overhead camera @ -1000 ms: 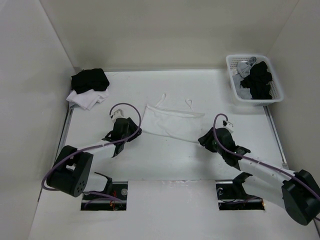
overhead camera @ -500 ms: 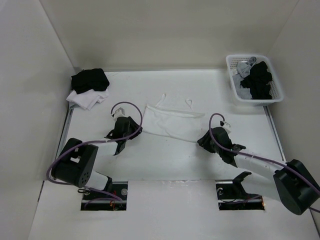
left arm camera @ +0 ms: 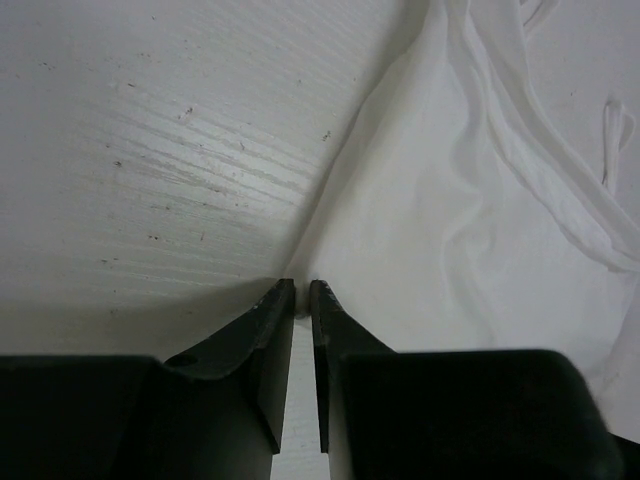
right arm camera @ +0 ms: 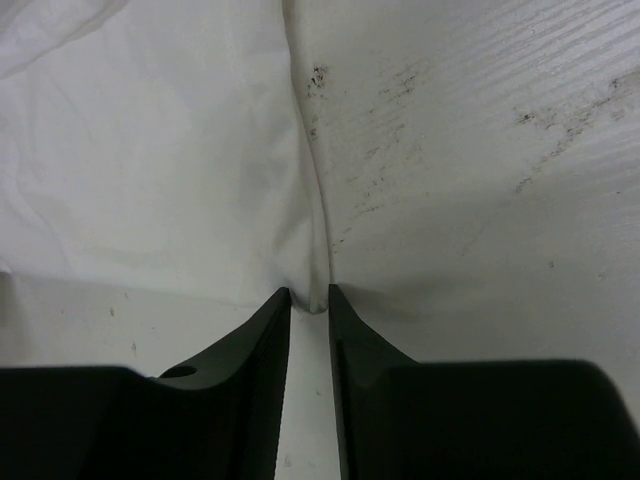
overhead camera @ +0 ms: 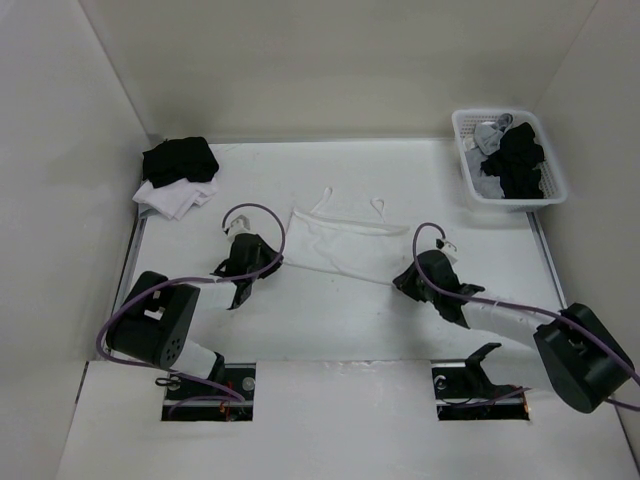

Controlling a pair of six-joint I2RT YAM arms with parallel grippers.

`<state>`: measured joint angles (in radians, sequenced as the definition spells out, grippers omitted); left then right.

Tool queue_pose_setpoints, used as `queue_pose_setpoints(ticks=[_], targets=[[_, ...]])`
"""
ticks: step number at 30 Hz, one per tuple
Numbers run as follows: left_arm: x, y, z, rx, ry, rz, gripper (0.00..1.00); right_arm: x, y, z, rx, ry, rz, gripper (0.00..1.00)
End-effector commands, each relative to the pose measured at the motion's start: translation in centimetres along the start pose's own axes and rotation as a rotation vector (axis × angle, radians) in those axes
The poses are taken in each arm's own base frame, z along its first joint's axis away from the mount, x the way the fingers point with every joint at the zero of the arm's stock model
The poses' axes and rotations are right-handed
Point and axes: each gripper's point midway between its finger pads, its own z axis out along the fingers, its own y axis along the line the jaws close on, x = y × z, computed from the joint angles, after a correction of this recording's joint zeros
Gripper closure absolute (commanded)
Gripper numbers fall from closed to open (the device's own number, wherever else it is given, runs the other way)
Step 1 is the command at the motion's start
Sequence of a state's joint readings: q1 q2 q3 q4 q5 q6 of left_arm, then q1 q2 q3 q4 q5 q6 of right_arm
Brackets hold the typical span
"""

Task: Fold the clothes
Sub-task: Fold the tank top

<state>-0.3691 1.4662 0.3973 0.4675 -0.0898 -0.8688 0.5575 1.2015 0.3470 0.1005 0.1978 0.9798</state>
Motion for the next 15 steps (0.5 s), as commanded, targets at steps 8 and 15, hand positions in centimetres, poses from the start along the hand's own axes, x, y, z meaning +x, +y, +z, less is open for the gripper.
queue_pose_setpoints(ticks=[8,15], targets=[[-2.4,-2.1,-0.9,0.079,-0.083,-0.015,0.97,-1.8,2.0,0.3,-0.06,-0.058,0.022,0.9],[-5.1,-4.6,-5.9,0.157,-0.147,-0.022,0.98,-4.6,4.9,-4.9,-0.159,-0.157,-0.023,0.94]])
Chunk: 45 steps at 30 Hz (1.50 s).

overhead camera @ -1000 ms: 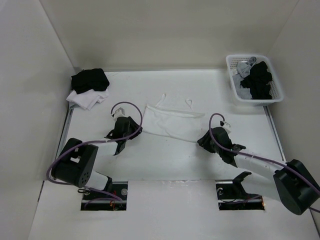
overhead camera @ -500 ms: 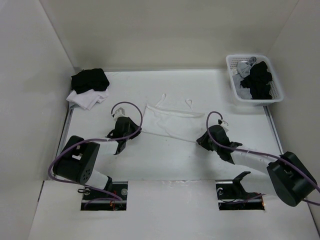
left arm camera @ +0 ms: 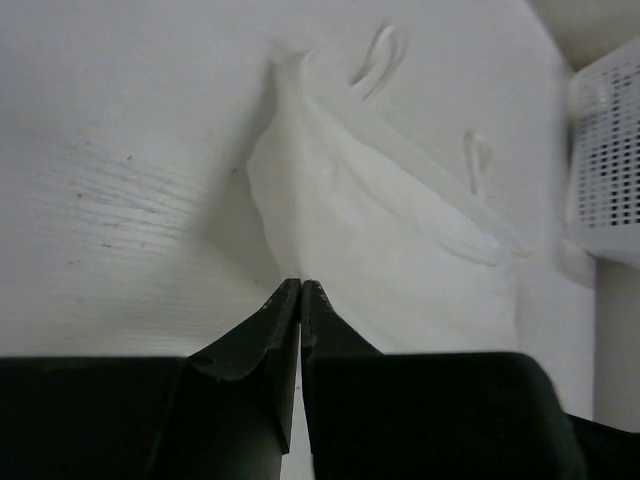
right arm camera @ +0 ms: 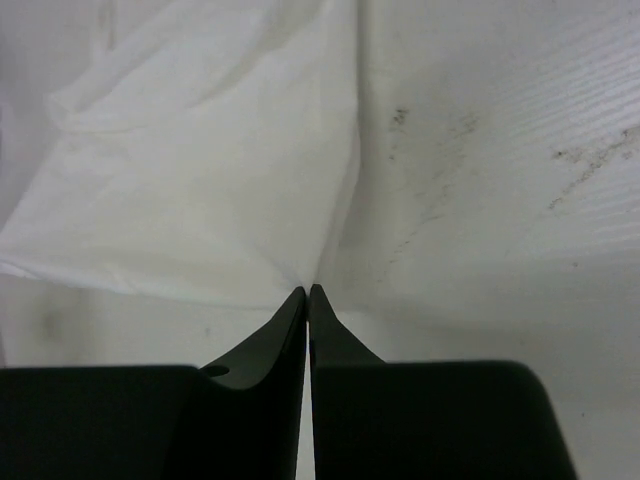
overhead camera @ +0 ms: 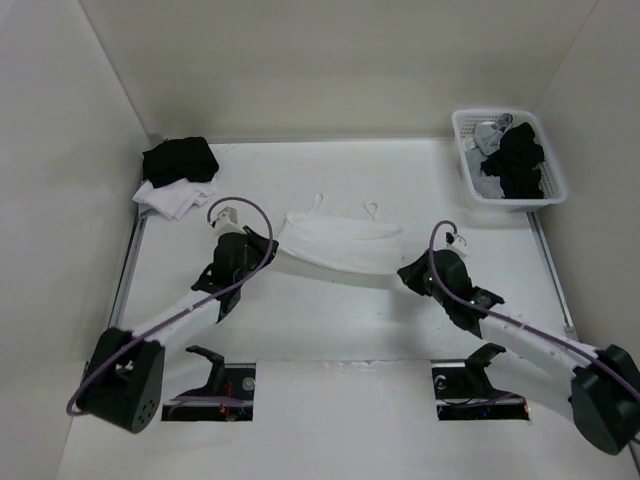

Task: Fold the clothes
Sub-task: Fold the tank top

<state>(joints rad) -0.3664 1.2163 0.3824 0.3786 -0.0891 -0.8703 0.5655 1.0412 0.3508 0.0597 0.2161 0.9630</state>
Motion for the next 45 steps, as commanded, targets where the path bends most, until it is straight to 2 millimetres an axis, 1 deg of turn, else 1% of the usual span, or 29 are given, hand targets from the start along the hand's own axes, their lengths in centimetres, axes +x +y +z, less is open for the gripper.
queue_pose_setpoints(ticks=[1,3,8,12,14,15,17,19,20,22,25,26,28,30,31,32,33,35,36,38,41,42,43,45], targets=[[-2.6,-2.1,-2.9,0.062,-0.064,-0.004,0.98,-3.1,3.4,-3.4,-0.082,-0.093,-0.042,0.94],[-3.9,-3.2,-4.8,0.088,-0.088,-0.006,0.98,-4.0,4.4,-6.0,-0.11,-0.114,-0.067,0.94],[-8.0,-7.2,-12.6,0.183,-0.175,0.017,0.99,-5.8,6.6,-13.2,-0.205,-0.139,-0.11,0.95],[-10.7,-8.9,-18.4,0.22,-0.242,0.04,0.99,-6.1,8.0,-17.9,-0.287,-0.114,-0.126,0.95],[-11.2,-9.1,-20.3,0.223,-0.252,0.044,0.99,-5.7,8.6,-19.7,-0.325,-0.083,-0.129,0.95],[-11.1,-8.9,-20.8,0.218,-0.247,0.045,0.99,-5.6,8.8,-20.2,-0.336,-0.07,-0.132,0.95],[-10.6,-8.3,-20.7,0.197,-0.23,0.045,0.99,-5.0,9.2,-20.5,-0.35,-0.052,-0.137,0.94],[-9.5,-7.3,-19.3,0.162,-0.189,0.045,0.98,-4.0,9.4,-19.7,-0.34,-0.032,-0.168,0.94],[-8.9,-6.9,-18.4,0.145,-0.167,0.045,0.98,-3.5,9.4,-18.9,-0.318,-0.027,-0.187,0.93],[-7.8,-5.8,-16.2,0.105,-0.132,0.052,0.98,-2.8,9.1,-16.2,-0.268,-0.015,-0.221,0.93],[-7.4,-4.8,-12.7,0.056,-0.115,0.053,0.98,-3.0,9.3,-11.3,-0.253,0.013,-0.222,0.94],[-7.6,-4.7,-11.5,0.049,-0.119,0.044,0.98,-3.5,9.3,-9.5,-0.26,0.017,-0.206,0.94],[-8.6,-4.4,-8.5,0.02,-0.145,0.029,0.98,-5.3,8.7,-6.0,-0.241,0.018,-0.161,0.95],[-9.9,-4.1,-5.1,-0.002,-0.168,0.008,0.98,-7.2,8.5,-2.9,-0.221,0.002,-0.13,0.94],[-10.5,-3.7,-3.4,-0.023,-0.178,-0.004,0.98,-7.8,8.4,-1.6,-0.204,-0.001,-0.13,0.94],[-10.7,-3.8,-1.6,-0.027,-0.169,-0.018,0.98,-8.6,8.4,0.3,-0.183,0.004,-0.129,0.94],[-11.1,-4.0,0.0,-0.025,-0.166,-0.025,0.98,-8.9,8.6,1.7,-0.171,0.014,-0.132,0.94],[-11.4,-3.7,3.4,-0.045,-0.152,-0.03,0.98,-9.5,8.6,4.5,-0.143,0.034,-0.135,0.94],[-11.4,-3.6,4.8,-0.048,-0.14,-0.037,0.98,-9.9,8.6,5.8,-0.129,0.042,-0.132,0.94],[-12.0,-3.5,7.4,-0.06,-0.14,-0.036,0.98,-11.1,8.1,8.4,-0.099,0.033,-0.12,0.94],[-12.7,-2.8,10.3,-0.076,-0.124,-0.046,0.98,-12.3,7.9,11.2,-0.083,0.027,-0.102,0.94],[-12.6,-2.7,11.0,-0.074,-0.113,-0.056,0.98,-12.6,7.9,11.7,-0.085,0.027,-0.092,0.94],[-12.6,-2.8,11.2,-0.064,-0.109,-0.067,0.98,-12.8,8.2,11.9,-0.091,0.025,-0.086,0.94],[-12.3,-3.1,10.8,-0.045,-0.116,-0.078,0.98,-12.9,8.4,11.7,-0.098,0.015,-0.089,0.95]])
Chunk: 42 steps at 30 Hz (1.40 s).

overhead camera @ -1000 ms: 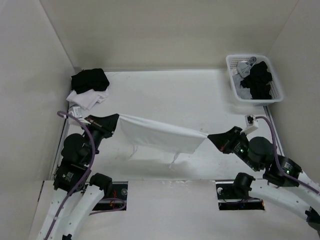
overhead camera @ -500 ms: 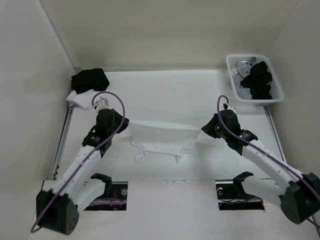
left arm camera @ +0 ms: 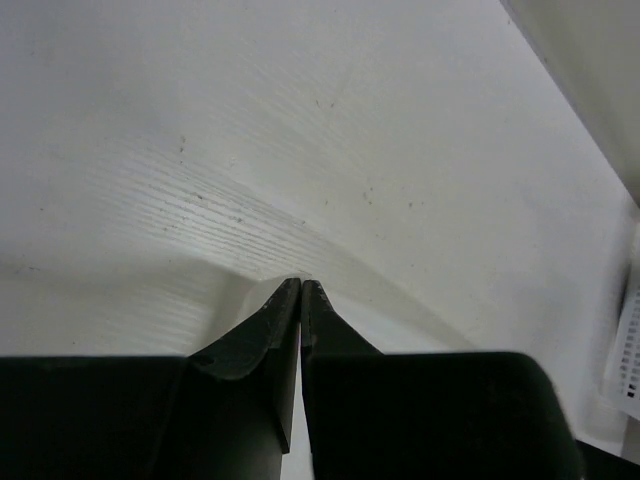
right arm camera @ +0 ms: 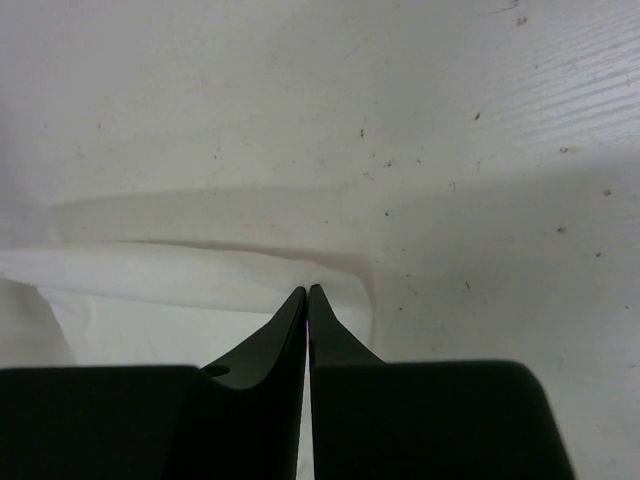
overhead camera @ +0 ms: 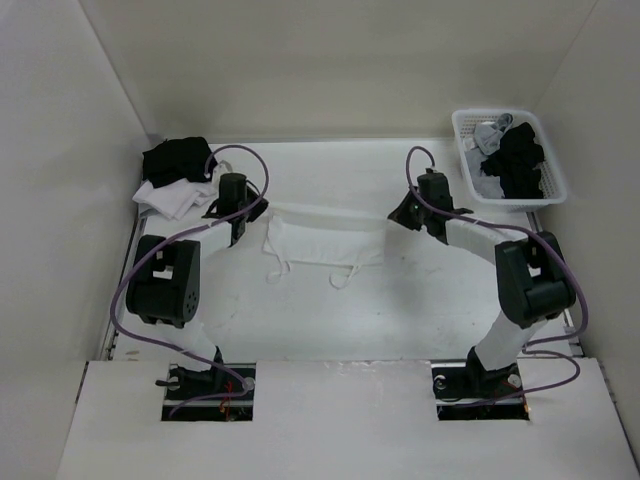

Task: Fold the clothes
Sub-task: Fold the tank top

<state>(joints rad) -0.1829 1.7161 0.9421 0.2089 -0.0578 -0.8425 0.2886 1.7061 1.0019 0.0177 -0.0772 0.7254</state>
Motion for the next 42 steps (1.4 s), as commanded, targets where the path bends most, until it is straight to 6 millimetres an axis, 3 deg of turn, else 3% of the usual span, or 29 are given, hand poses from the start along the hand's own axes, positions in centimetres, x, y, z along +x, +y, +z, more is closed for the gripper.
queue_pose_setpoints(ticks=[1,7,16,21,25,27,30,33,36,39,42], targets=[[-2.8,-3.6,-1.3,0.138,-0.092,-0.032,0.98,-3.0,2.9,-0.8,-0.095,-0.094,-0.022,0.95],[-1.1,-1.1,-4.2,0.151,-0.097,-0.101,0.96,-0.5,2.9,-3.5,-0.121,-0.112,-0.031,0.94],[2.5,3.3,-9.3,0.166,-0.09,-0.128,0.96,6.3,1.4,-6.5,-0.094,-0.074,-0.084,0.94],[4.8,5.9,-10.9,0.15,-0.049,-0.122,0.94,10.8,-0.9,-6.8,-0.041,-0.007,-0.098,0.94],[6.5,8.8,-11.0,0.082,-0.015,-0.139,0.92,13.0,-2.9,-6.6,0.005,0.041,-0.063,0.93],[7.0,9.9,-11.1,0.051,-0.002,-0.158,0.88,13.7,-3.0,-6.7,0.007,0.059,-0.067,0.9],[6.8,10.7,-11.5,0.034,-0.005,-0.188,0.74,14.1,-2.5,-7.5,-0.015,0.078,-0.074,0.73],[5.2,9.5,-12.7,0.077,-0.059,-0.201,0.72,13.1,-1.5,-9.1,-0.053,0.051,-0.085,0.57],[3.9,5.4,-14.4,0.18,-0.101,-0.152,0.73,11.6,-0.1,-10.3,-0.102,0.0,-0.095,0.49],[4.8,0.3,-15.1,0.254,-0.09,-0.059,0.73,10.9,-0.1,-9.6,-0.094,-0.004,-0.091,0.46],[6.6,-3.0,-13.9,0.28,-0.053,0.017,0.71,10.3,-1.0,-7.7,-0.077,-0.003,-0.068,0.45]])
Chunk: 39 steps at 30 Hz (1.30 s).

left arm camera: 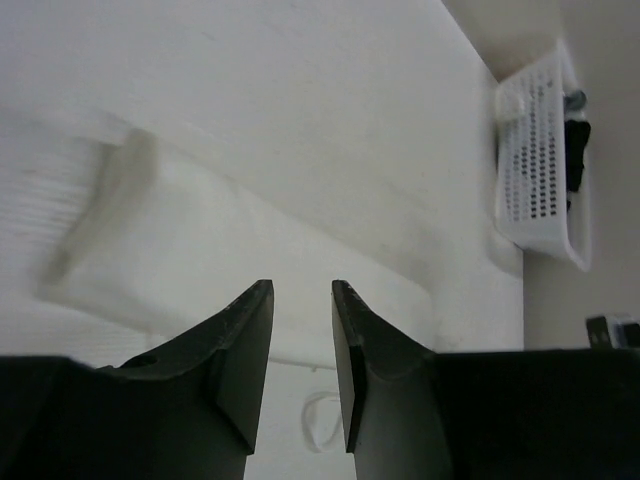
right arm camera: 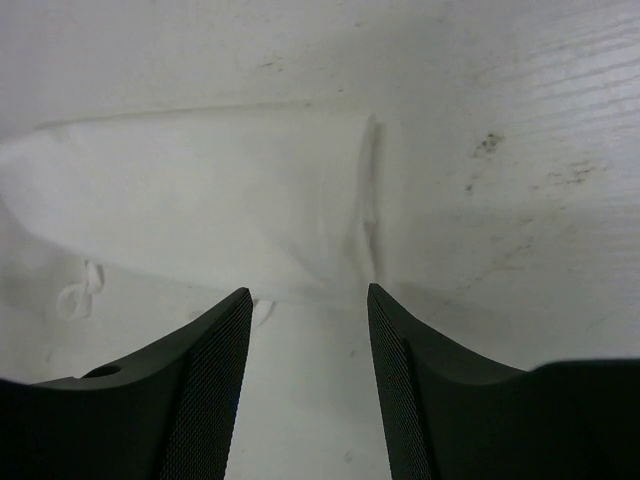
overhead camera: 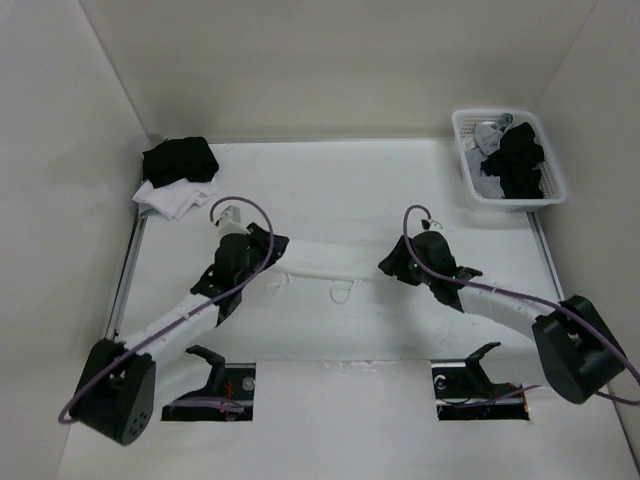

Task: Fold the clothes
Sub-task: Fold the tank top

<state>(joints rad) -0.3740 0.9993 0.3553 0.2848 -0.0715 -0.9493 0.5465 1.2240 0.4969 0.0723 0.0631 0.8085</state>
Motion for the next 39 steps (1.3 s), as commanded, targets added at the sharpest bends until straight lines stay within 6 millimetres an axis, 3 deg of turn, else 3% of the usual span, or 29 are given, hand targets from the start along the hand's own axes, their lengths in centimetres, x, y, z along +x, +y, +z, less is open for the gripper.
queue_pose_setpoints(ticks=[1,7,13,17,20,27,30,33,35,39], targets=[[-0.3,-3.0,2.4,0.022,-0.032,0.066,0.71,-1.5,0.0,1.9,-0.017,-0.017,0.021,0.46],[-0.3,0.0,7.3,-0.015,-0.042,-0.004,0.73,-1.0,-0.3,4.0,-0.026,0.017,0.057,0.54],[-0.9,4.8,8.4,-0.083,-0.052,-0.09,0.73,0.3,-1.0,4.8,-0.013,0.04,0.089,0.52],[-0.9,5.9,8.3,-0.072,-0.056,-0.132,0.73,0.8,-1.2,5.2,-0.023,0.045,0.117,0.52],[-0.8,5.1,8.1,-0.03,-0.053,-0.161,0.73,0.7,-1.1,5.4,-0.039,0.047,0.134,0.52],[-1.2,1.2,6.5,0.094,-0.049,-0.153,0.71,1.0,-0.8,6.6,-0.097,0.089,0.195,0.58],[-1.1,0.1,5.5,0.111,-0.043,-0.125,0.71,1.2,-0.8,6.6,-0.108,0.098,0.212,0.67],[-0.7,-1.4,4.5,0.135,-0.036,-0.08,0.7,1.2,-0.6,6.6,-0.12,0.106,0.214,0.85],[-0.2,-2.7,3.8,0.16,-0.029,-0.05,0.7,0.4,-0.5,5.9,-0.13,0.068,0.226,0.92],[1.7,-5.0,2.6,0.199,0.011,0.009,0.7,-1.6,-0.8,2.9,-0.123,-0.023,0.228,0.94]])
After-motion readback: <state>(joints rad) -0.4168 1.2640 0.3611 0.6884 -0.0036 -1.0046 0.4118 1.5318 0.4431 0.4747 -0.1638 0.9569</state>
